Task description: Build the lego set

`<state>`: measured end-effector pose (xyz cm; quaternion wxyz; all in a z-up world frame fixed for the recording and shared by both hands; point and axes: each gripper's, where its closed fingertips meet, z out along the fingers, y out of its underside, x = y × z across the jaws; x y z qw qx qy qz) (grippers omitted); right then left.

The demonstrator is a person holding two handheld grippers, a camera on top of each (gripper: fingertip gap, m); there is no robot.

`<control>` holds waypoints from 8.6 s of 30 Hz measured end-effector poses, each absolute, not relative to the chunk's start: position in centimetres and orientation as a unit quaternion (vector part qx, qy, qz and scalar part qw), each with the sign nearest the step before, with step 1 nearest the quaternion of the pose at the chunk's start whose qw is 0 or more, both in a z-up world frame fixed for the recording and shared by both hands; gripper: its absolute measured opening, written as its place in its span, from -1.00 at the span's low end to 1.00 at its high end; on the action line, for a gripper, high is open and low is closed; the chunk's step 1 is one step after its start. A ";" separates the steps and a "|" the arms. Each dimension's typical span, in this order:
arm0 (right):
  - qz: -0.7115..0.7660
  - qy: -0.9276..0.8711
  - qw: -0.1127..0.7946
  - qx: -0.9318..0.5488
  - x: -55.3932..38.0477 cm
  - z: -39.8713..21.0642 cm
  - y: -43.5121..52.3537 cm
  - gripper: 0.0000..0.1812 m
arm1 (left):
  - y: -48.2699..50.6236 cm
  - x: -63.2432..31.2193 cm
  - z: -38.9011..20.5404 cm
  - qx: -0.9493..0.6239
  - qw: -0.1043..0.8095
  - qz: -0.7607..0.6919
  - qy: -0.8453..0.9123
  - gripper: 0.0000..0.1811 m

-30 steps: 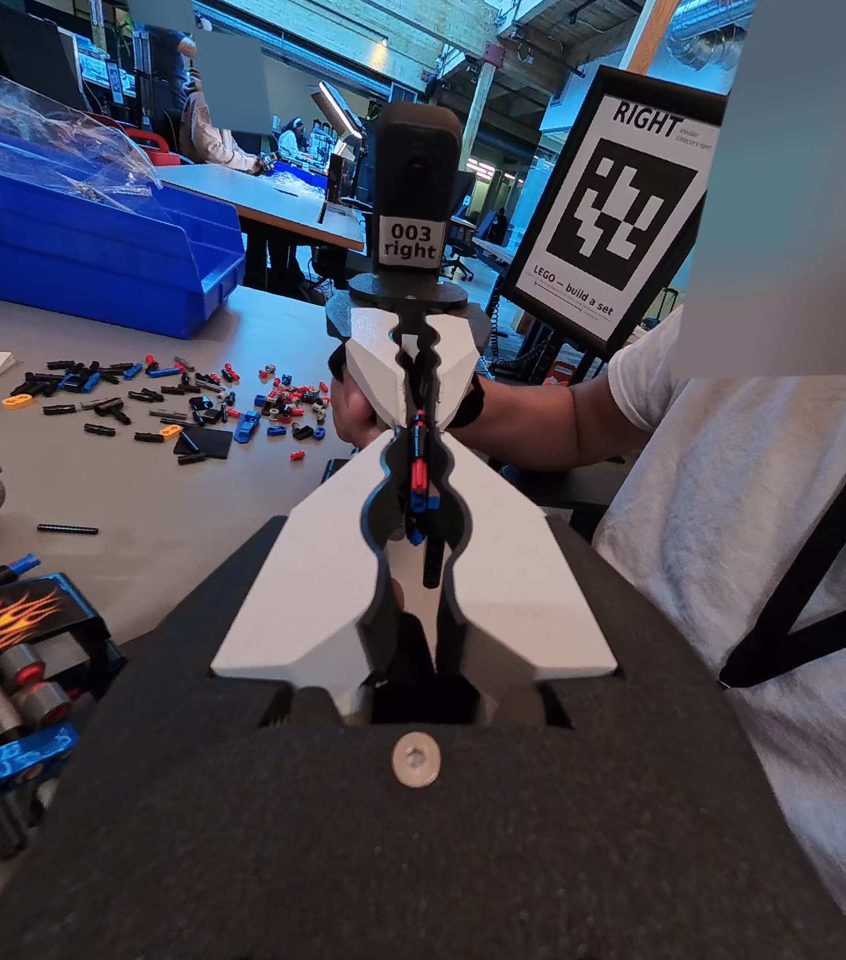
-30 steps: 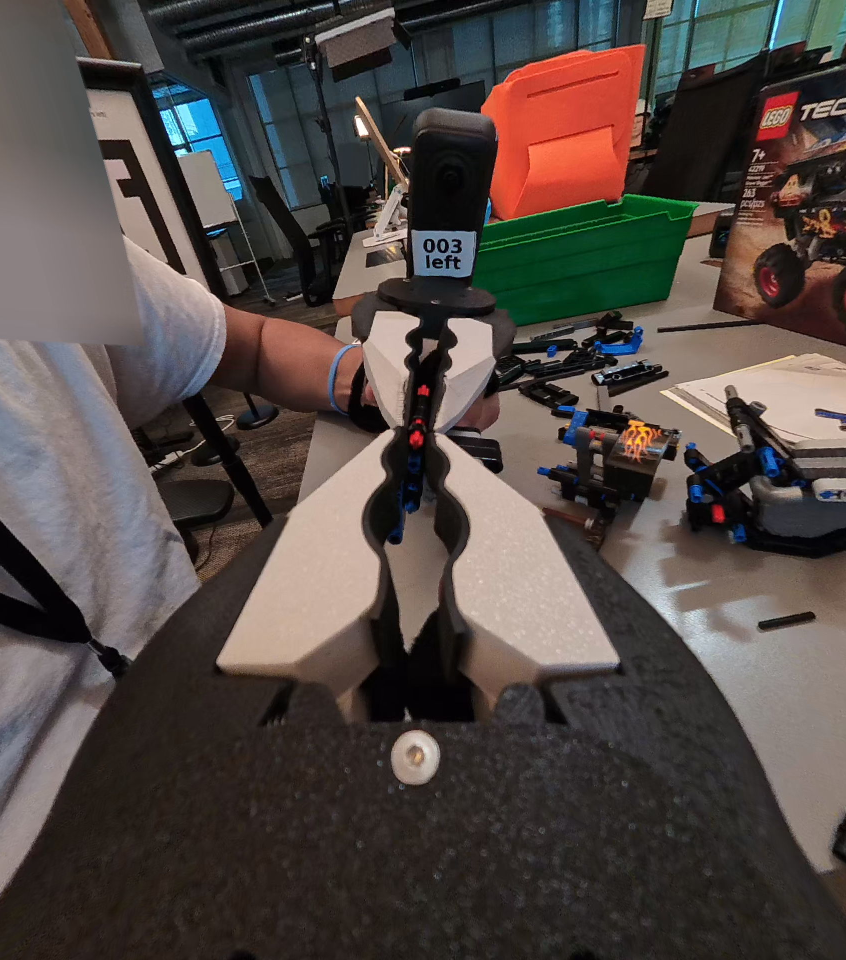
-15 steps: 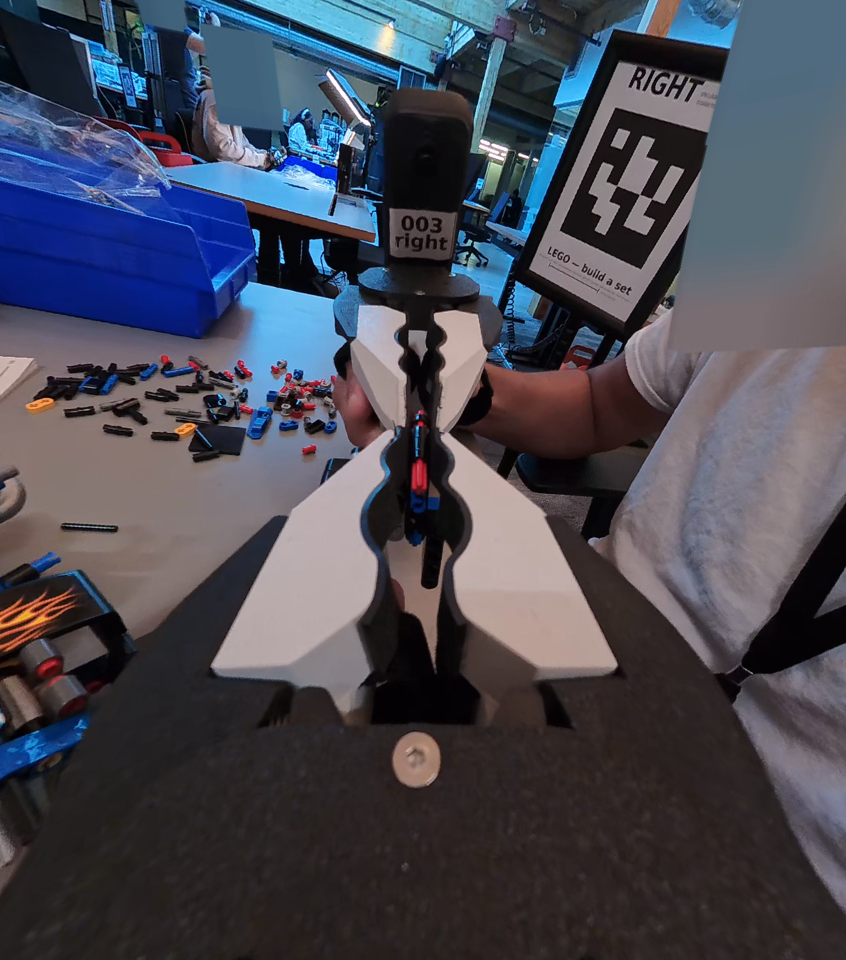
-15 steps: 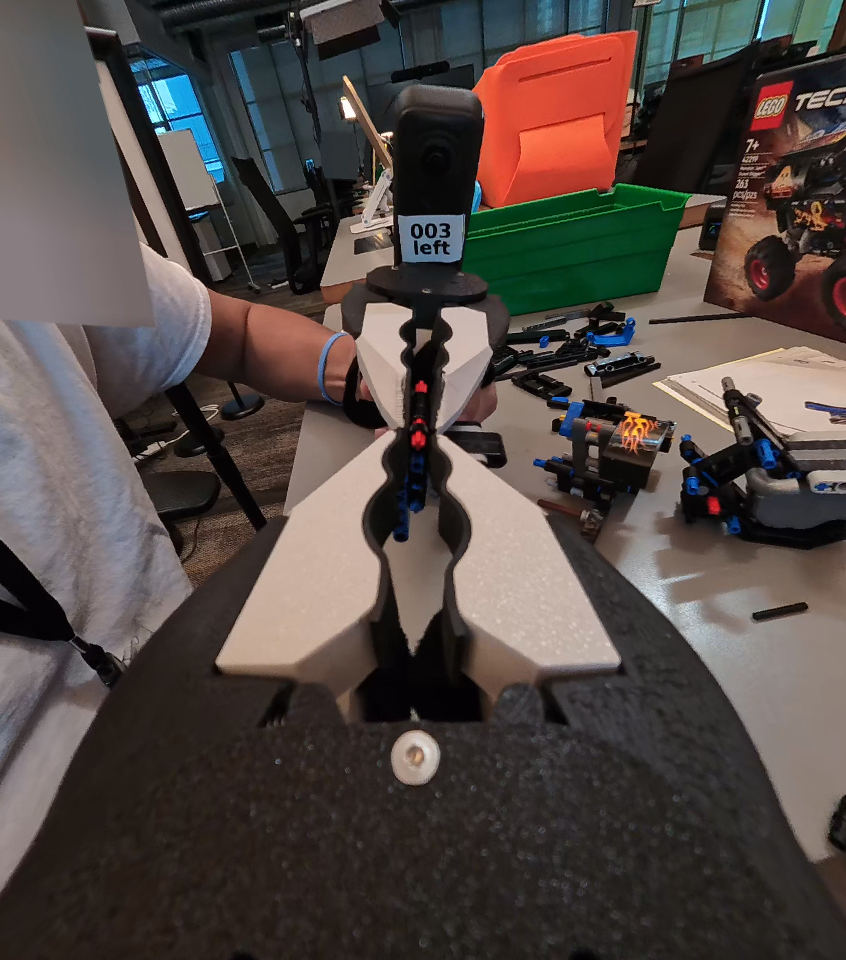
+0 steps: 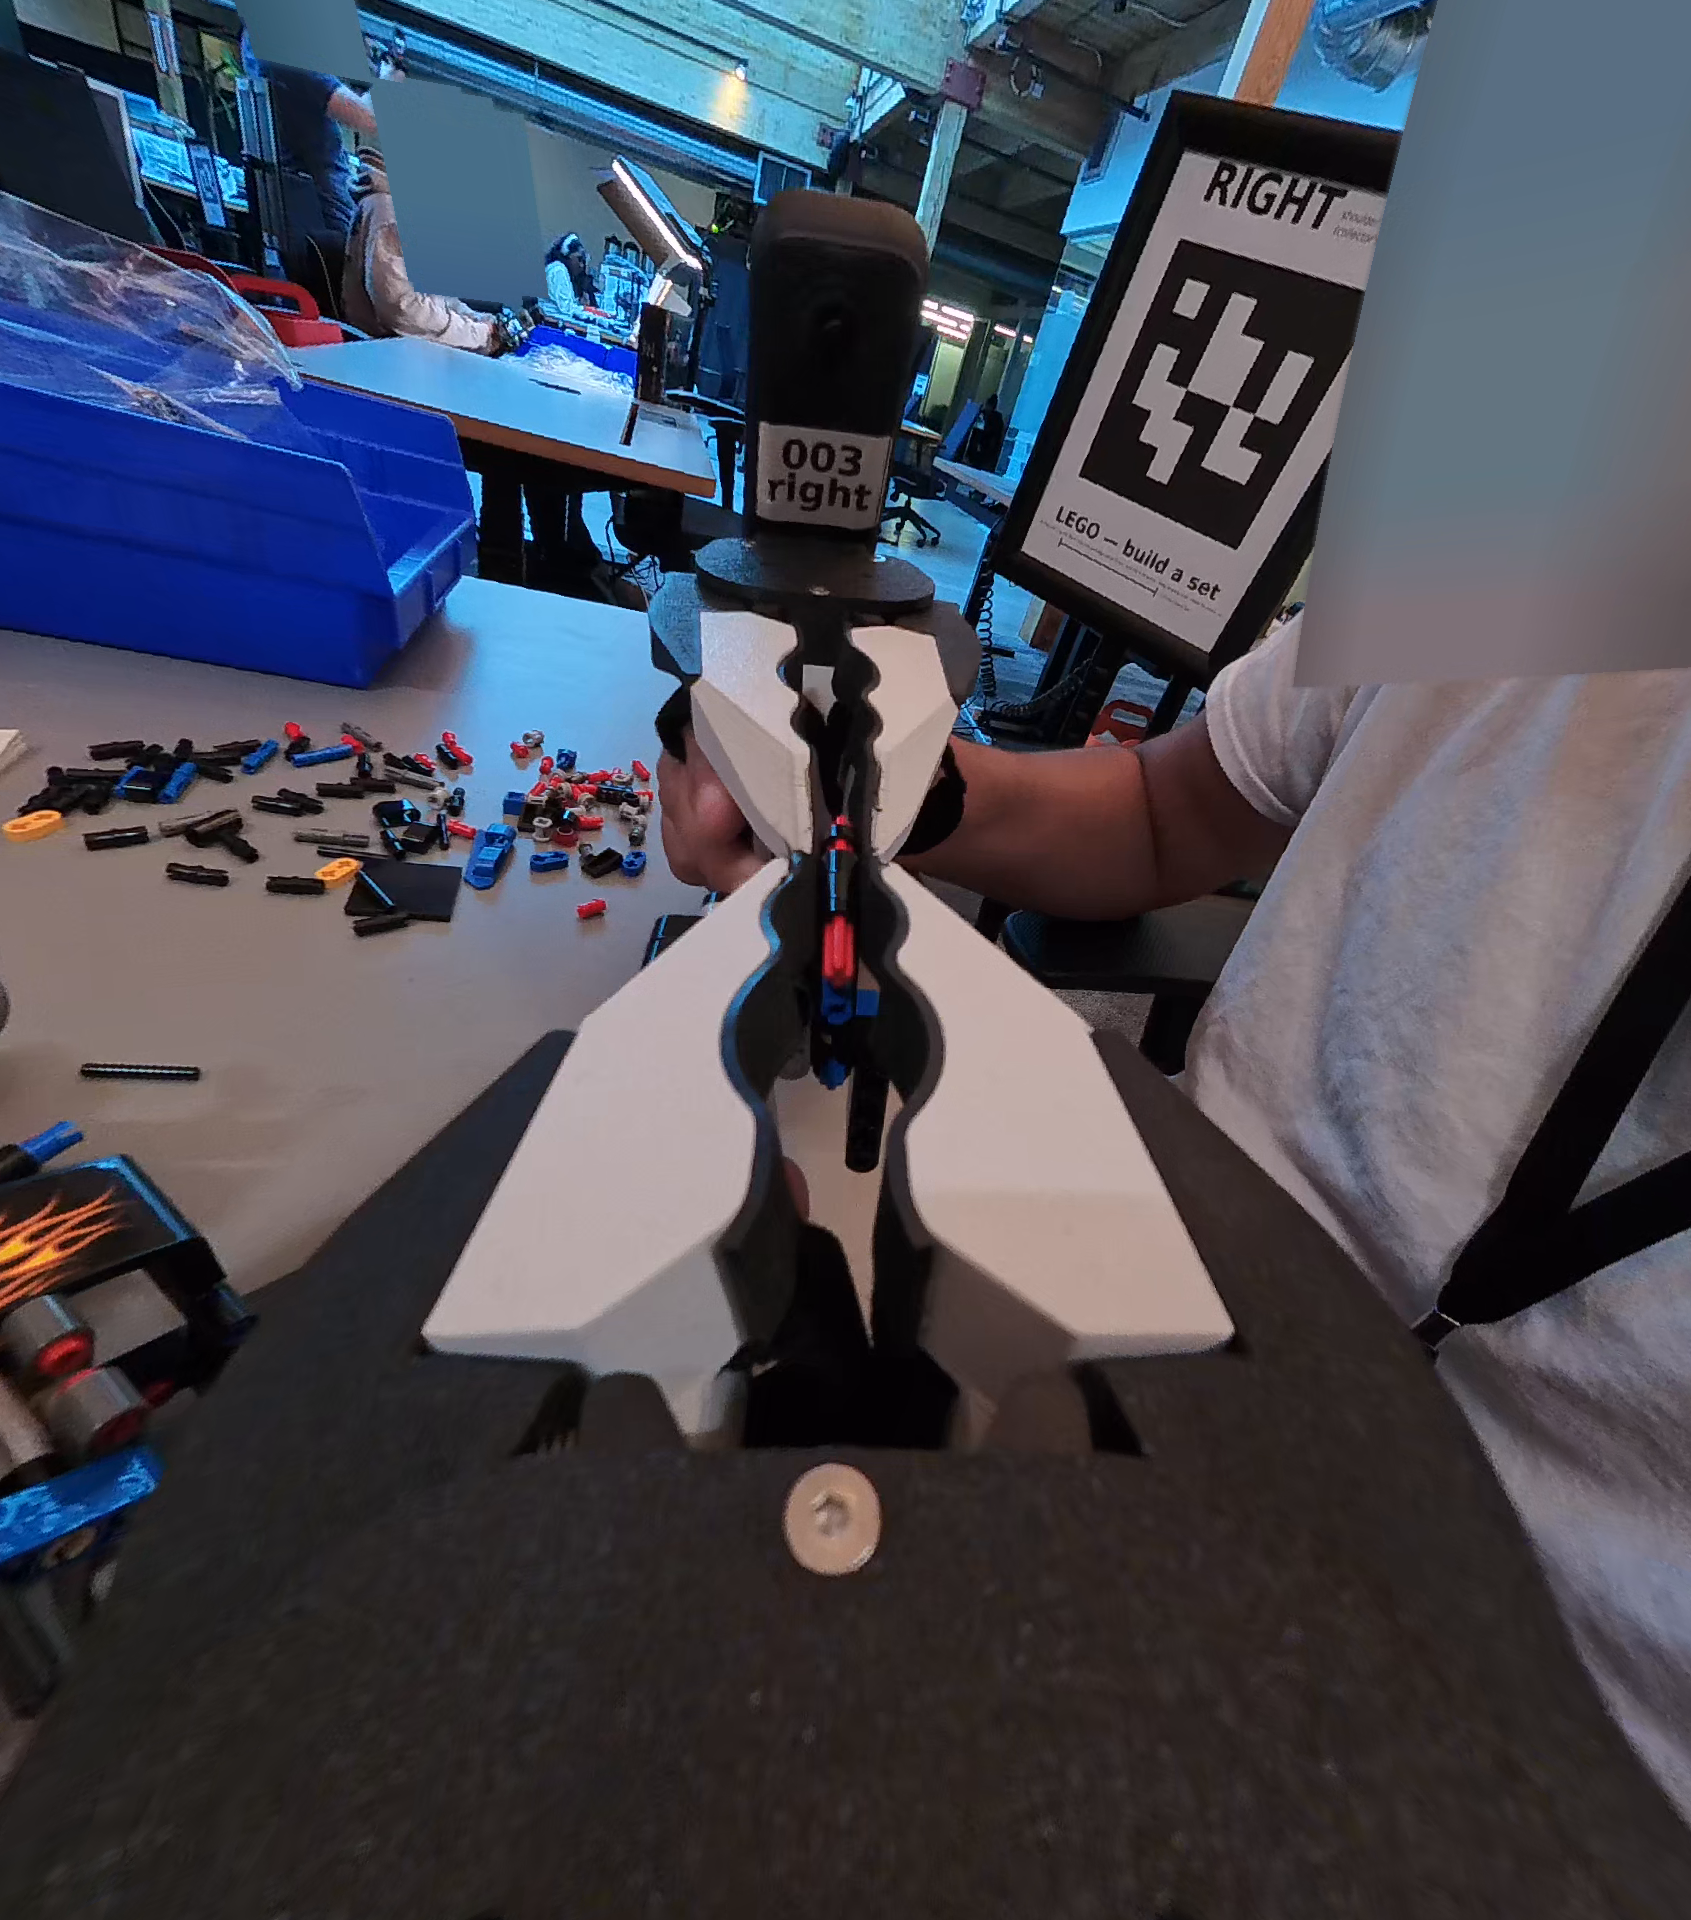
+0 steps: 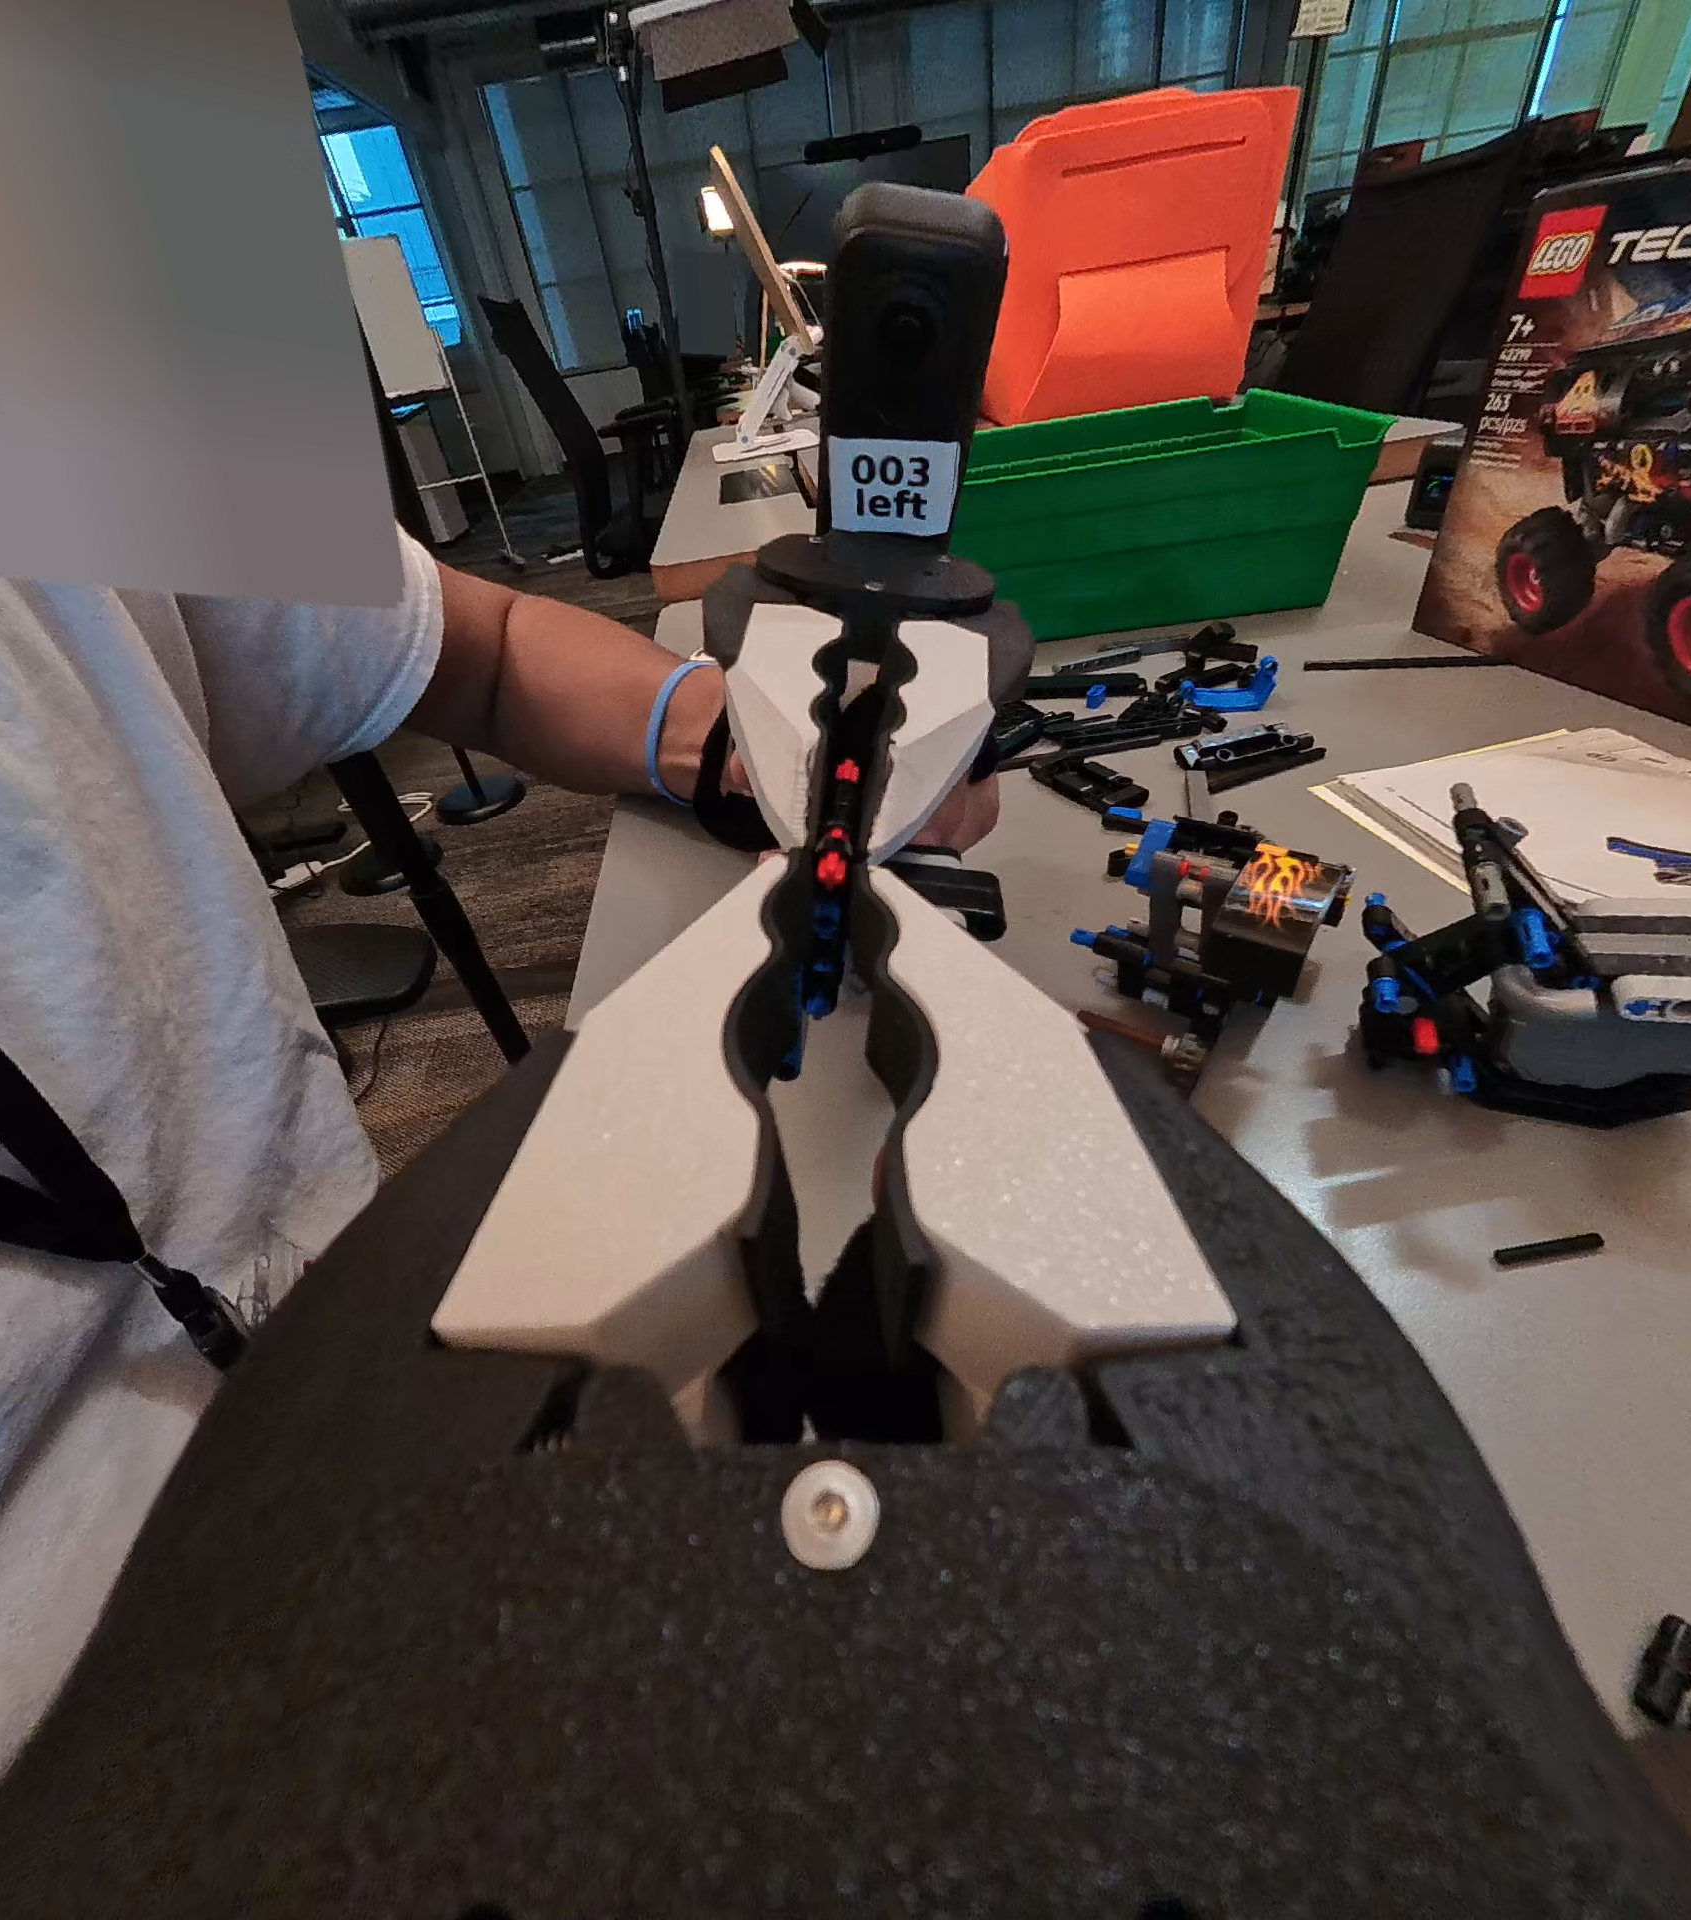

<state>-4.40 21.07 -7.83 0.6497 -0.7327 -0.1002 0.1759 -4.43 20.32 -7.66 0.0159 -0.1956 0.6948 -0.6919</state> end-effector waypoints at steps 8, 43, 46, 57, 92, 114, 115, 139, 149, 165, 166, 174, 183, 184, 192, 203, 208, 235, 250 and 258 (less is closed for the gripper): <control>0.190 -0.068 0.685 -0.700 -2.1 -5.9 19.2 -0.95 | 23.0 -3.1 -5.7 -0.219 0.033 -0.726 0.651 -0.95; 0.251 0.028 0.668 -0.700 -1.6 -6.8 21.8 -0.94 | 21.9 -2.0 -6.8 -0.296 -0.088 -0.746 0.590 -0.95; 0.251 0.031 0.666 -0.701 -1.5 -7.0 21.8 -0.94 | 21.8 -1.9 -7.0 -0.298 -0.090 -0.743 0.593 -0.95; 0.282 0.000 0.607 -0.743 -2.6 -9.0 21.4 -0.94 | 21.5 -2.9 -8.8 -0.300 -0.122 -0.682 0.655 -0.94; 0.256 0.025 0.628 -0.734 -2.2 -8.6 21.9 -0.93 | 21.4 -1.9 -7.9 -0.326 -0.146 -0.724 0.590 -0.95; 0.241 0.024 0.644 -0.726 -1.9 -8.1 21.9 -0.94 | 21.4 -2.2 -8.2 -0.312 -0.130 -0.717 0.610 -0.94; 0.240 0.023 0.647 -0.724 -1.9 -8.0 21.9 -0.94 | 21.4 -2.2 -8.0 -0.311 -0.129 -0.719 0.608 -0.94; 0.185 0.004 0.628 -0.756 -1.5 -9.3 21.9 -0.93 | 21.6 -1.9 -9.2 -0.333 -0.131 -0.697 0.621 -0.94; 0.229 0.045 0.639 -0.733 -1.3 -8.7 22.2 -0.93 | 21.7 -1.7 -8.9 -0.324 -0.097 -0.702 0.627 -0.95; 0.111 -0.021 0.571 -0.813 -1.6 -10.5 21.6 -0.94 | 21.2 -2.2 -9.9 -0.334 -0.130 -0.676 0.644 -0.94; 0.108 -0.021 0.571 -0.813 -1.7 -10.4 21.6 -0.94 | 21.2 -2.3 -9.8 -0.331 -0.131 -0.678 0.643 -0.94; 0.155 -0.010 0.586 -0.795 -1.8 -10.3 21.5 -0.94 | 21.1 -2.3 -9.8 -0.329 -0.118 -0.678 0.646 -0.95; 0.242 0.022 0.645 -0.725 -1.4 -8.1 21.4 -0.84 | 21.4 -2.1 -7.9 -0.300 -0.071 -0.717 0.625 -0.94; 0.248 0.027 0.648 -0.720 -1.2 -7.9 21.2 -0.86 | 21.6 -1.9 -7.9 -0.302 -0.065 -0.718 0.624 -0.94; 0.252 0.020 0.647 -0.720 -1.7 -7.8 21.4 -0.89 | 21.4 -2.1 -7.8 -0.291 -0.055 -0.719 0.628 -0.95; 0.259 0.017 0.653 -0.711 -1.6 -7.4 21.0 -0.93 | 21.6 -2.2 -7.8 -0.289 -0.053 -0.721 0.628 -0.94; 0.263 0.014 0.652 -0.711 -1.7 -7.4 21.0 -0.98 | 21.3 -2.4 -7.9 -0.285 -0.055 -0.718 0.633 -0.94; 0.268 0.003 0.647 -0.713 -2.1 -7.5 20.7 -0.97 | 21.2 -2.6 -7.7 -0.277 -0.054 -0.719 0.635 -0.94; 0.161 -0.031 0.605 -0.779 -1.8 -8.9 20.6 -0.98 | 21.0 -2.4 -8.7 -0.317 -0.119 -0.707 0.621 -0.94; 0.213 0.001 0.620 -0.756 -1.7 -8.3 20.9 -0.96 | 21.4 -2.2 -8.2 -0.305 -0.087 -0.709 0.630 -0.94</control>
